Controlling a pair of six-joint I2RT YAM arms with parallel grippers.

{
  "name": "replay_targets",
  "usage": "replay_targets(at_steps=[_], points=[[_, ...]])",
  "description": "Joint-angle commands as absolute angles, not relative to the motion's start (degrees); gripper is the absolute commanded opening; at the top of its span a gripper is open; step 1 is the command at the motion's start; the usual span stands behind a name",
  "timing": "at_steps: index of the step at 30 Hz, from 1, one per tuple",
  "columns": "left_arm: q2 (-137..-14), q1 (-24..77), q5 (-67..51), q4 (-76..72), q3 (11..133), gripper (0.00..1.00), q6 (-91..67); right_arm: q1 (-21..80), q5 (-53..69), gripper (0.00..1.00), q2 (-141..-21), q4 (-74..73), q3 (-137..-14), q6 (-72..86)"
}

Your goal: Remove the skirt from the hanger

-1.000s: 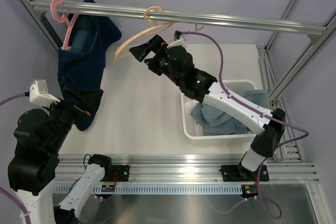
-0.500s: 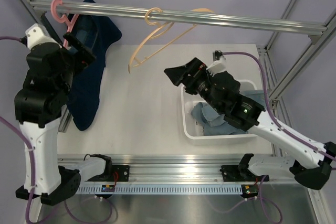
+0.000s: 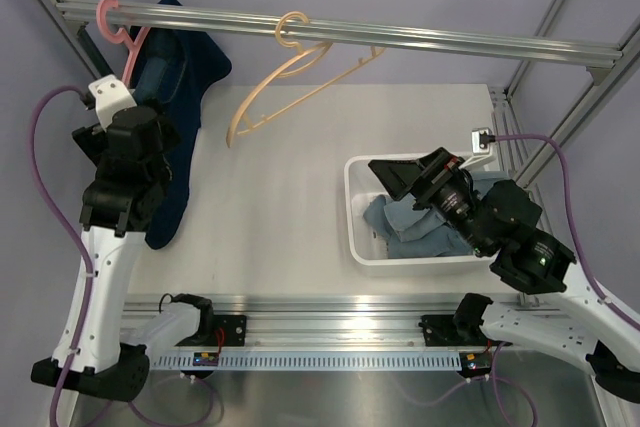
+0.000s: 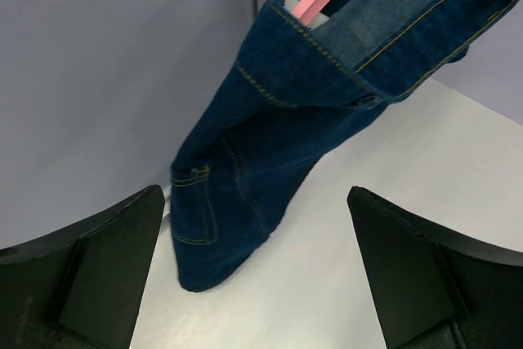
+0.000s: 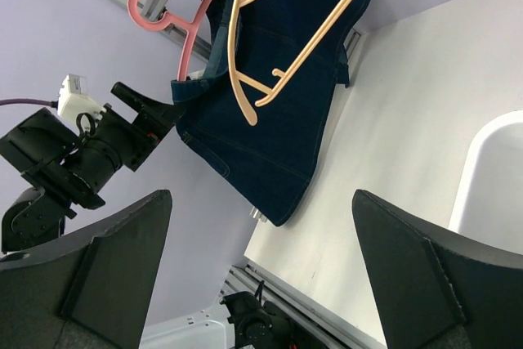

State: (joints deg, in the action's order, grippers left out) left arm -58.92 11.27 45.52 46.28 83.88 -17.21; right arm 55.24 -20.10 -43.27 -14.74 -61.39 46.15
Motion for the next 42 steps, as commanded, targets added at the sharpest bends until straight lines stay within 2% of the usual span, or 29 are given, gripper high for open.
replay_targets(at_steps=[1, 10, 20, 30, 42], points=[[-54.6, 11.0, 50.0, 34.6, 80.3, 0.99, -8.5, 55.7, -19.6, 0.99, -42.2, -15.4, -60.5, 43.9], [-53.4, 9.3, 46.1, 26.7, 73.3, 0.99, 8.0, 55.7, -16.9, 0.99, -38.1, -13.2, -56.8, 44.5], [-52.0, 3.5, 34.5, 24.5, 68.7, 0.98, 6.9, 55.7, -17.7, 0.99, -33.8, -16.1, -56.1, 43.1], [-51.2, 0.7, 41.1, 20.3, 64.8, 0.99, 8.2, 55.8, -15.9, 1.00, -33.6, -14.5, -55.1, 42.8], [-59.5, -5.1, 24.5, 10.8, 64.3, 0.97, 8.2, 55.8, -17.3, 0.99, -30.9, -17.0, -55.5, 40.0]])
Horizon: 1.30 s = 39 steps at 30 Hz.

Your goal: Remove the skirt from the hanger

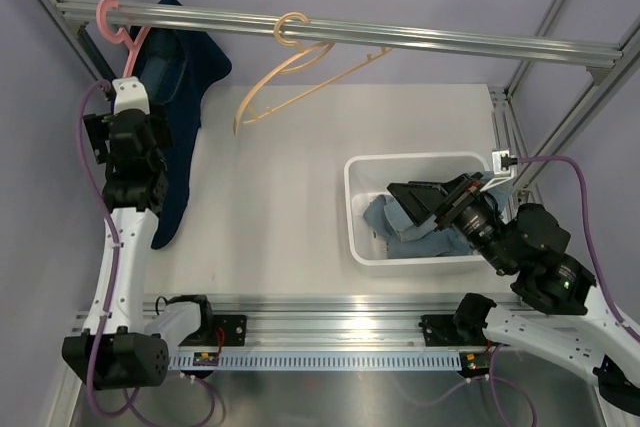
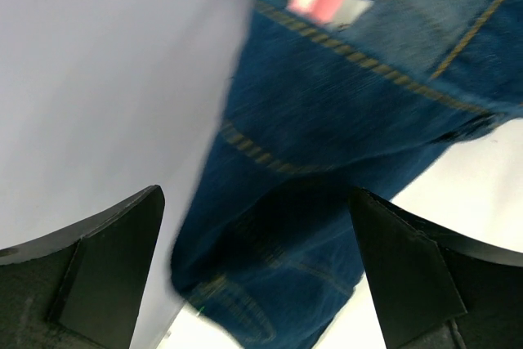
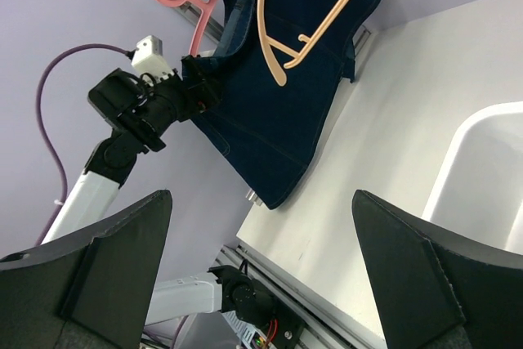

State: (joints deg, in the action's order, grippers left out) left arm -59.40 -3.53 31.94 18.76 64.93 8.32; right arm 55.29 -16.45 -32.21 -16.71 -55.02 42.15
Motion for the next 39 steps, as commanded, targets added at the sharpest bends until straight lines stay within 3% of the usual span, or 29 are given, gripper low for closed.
replay_targets(at_steps=[1, 7, 10, 11, 12, 14, 19, 33, 39], points=[[-59.8, -5.4, 23.7, 8.9, 63.8, 0.97, 8.0, 55.8, -17.4, 0.99, -30.9, -17.3, -55.9, 39.5], [-63.1, -6.8, 19.5, 5.0, 63.0, 0.94, 7.4, 55.7, -16.8, 0.99, -30.3, -18.5, -57.1, 38.7], [-63.7, -7.6, 17.8, 4.0, 62.8, 0.84, 6.1, 55.7, -17.0, 0.99, -30.1, -18.9, -57.1, 38.6], [-63.7, -7.8, 17.1, 3.8, 62.8, 0.75, 5.9, 55.7, -17.0, 0.99, -30.0, -18.9, -57.1, 38.6], [-63.7, -7.9, 15.7, 3.6, 62.9, 0.59, 5.9, 55.8, -16.9, 0.99, -30.0, -19.0, -57.0, 38.6], [-63.9, -8.0, 15.9, 4.1, 63.5, 0.46, 5.1, 55.7, -17.0, 0.99, -30.1, -19.2, -56.9, 38.7], [-63.4, -7.9, 15.3, 6.2, 65.4, 0.00, 3.2, 55.6, -16.7, 0.99, -29.8, -18.7, -56.5, 39.3], [-52.1, -7.9, 18.6, 12.4, 73.2, 0.00, -6.3, 55.8, -16.4, 0.99, -31.0, -21.5, -59.4, 39.8], [-52.8, -6.6, 17.8, 11.2, 77.4, 0.00, -5.3, 55.7, -17.1, 0.99, -31.4, -23.2, -60.7, 39.1]])
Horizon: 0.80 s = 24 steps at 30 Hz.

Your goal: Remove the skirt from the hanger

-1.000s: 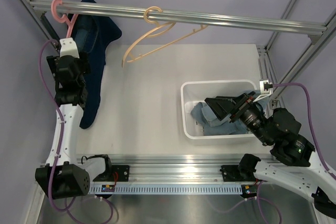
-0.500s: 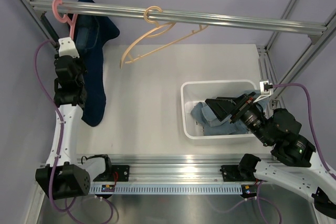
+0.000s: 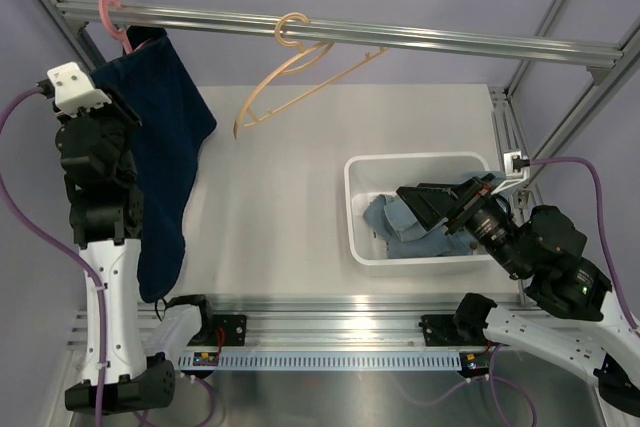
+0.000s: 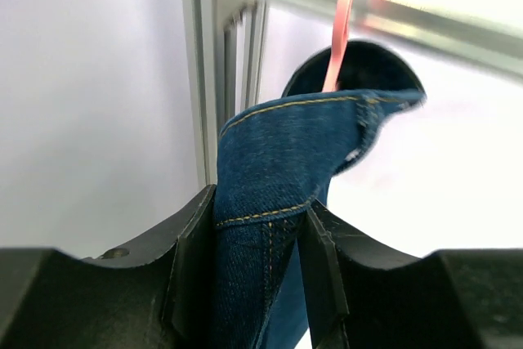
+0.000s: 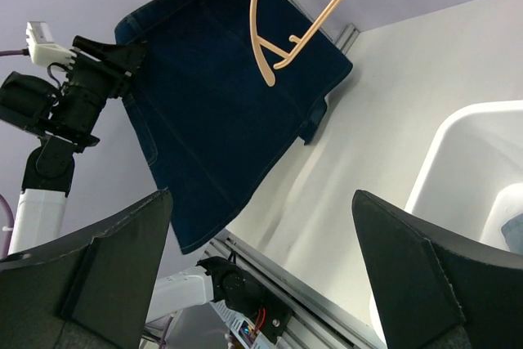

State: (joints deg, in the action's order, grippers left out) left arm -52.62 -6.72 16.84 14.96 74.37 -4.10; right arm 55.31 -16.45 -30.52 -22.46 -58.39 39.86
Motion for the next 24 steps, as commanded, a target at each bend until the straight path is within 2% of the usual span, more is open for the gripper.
replay_targets(at_steps=[1, 7, 13, 24], points=[[-53.9, -6.6, 17.8, 11.1, 77.4, 0.00, -5.2, 55.7, -17.2, 0.99, -31.4, -23.2, -60.7, 39.1], [-51.3, -6.7, 16.6, 4.1, 73.2, 0.00, -5.8, 55.7, -17.6, 0.99, -32.0, -24.2, -61.4, 38.2], [-53.9, -8.3, 14.2, 5.1, 75.1, 0.00, -7.9, 55.8, -17.3, 0.99, -33.7, -24.9, -64.2, 36.5], [-52.0, -8.3, 9.4, 5.3, 60.5, 0.00, -11.9, 55.7, -18.1, 0.99, -32.7, -23.2, -63.7, 36.3]])
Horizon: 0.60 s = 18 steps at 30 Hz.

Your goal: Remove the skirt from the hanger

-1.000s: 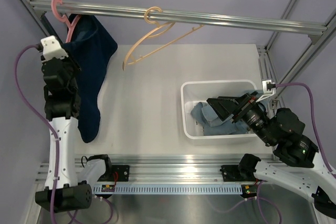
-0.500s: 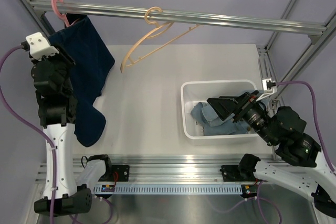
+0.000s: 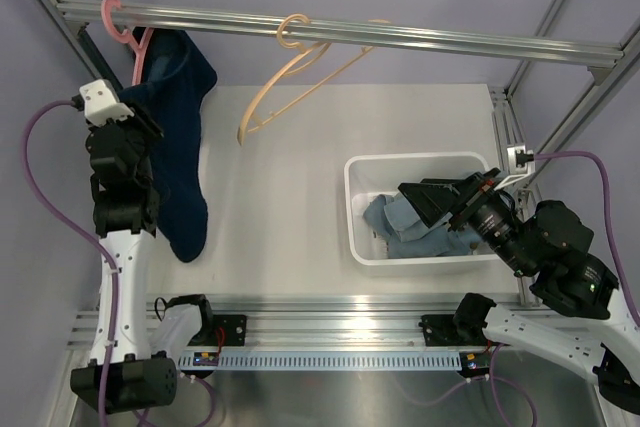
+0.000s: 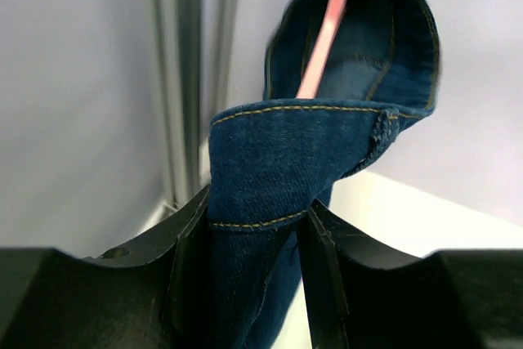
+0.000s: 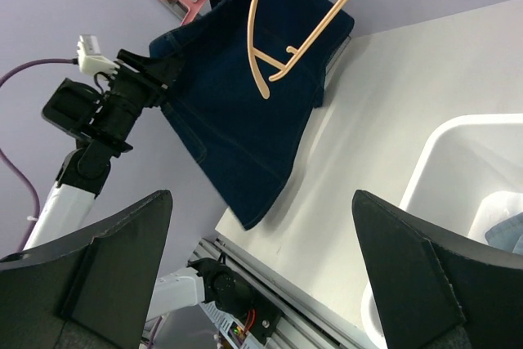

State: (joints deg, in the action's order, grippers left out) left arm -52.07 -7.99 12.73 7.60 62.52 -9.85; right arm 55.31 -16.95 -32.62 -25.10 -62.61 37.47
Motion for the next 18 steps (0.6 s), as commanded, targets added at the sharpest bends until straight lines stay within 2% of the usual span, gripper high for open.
replay_targets(at_steps=[1, 9, 10, 12, 13, 16, 18], points=[[-52.7, -8.3, 8.7, 5.3, 60.1, 0.00, -12.2, 55.7, -17.9, 0.99, -32.7, -23.0, -63.5, 36.4], [-56.6, -10.1, 3.2, 5.2, 61.3, 0.01, -14.9, 55.7, -18.7, 1.00, -31.6, -22.9, -62.2, 36.2], [-56.5, -10.2, 4.6, 5.4, 61.3, 0.18, -15.2, 55.7, -18.8, 0.99, -31.6, -22.9, -62.3, 36.1], [-55.6, -10.5, 5.6, 4.8, 60.7, 0.39, -15.4, 55.7, -18.6, 0.99, -31.5, -22.8, -62.3, 35.9], [-55.3, -10.7, 5.9, 4.1, 60.2, 0.58, -15.5, 55.7, -18.5, 0.99, -31.5, -22.7, -62.2, 35.9], [-54.6, -11.8, 4.4, 4.0, 60.2, 0.70, -16.1, 55.7, -17.8, 0.99, -31.9, -22.4, -62.3, 35.7], [-53.6, -13.1, 1.5, 4.1, 60.6, 0.82, -17.0, 55.7, -17.2, 0.99, -32.3, -22.4, -62.3, 35.9]])
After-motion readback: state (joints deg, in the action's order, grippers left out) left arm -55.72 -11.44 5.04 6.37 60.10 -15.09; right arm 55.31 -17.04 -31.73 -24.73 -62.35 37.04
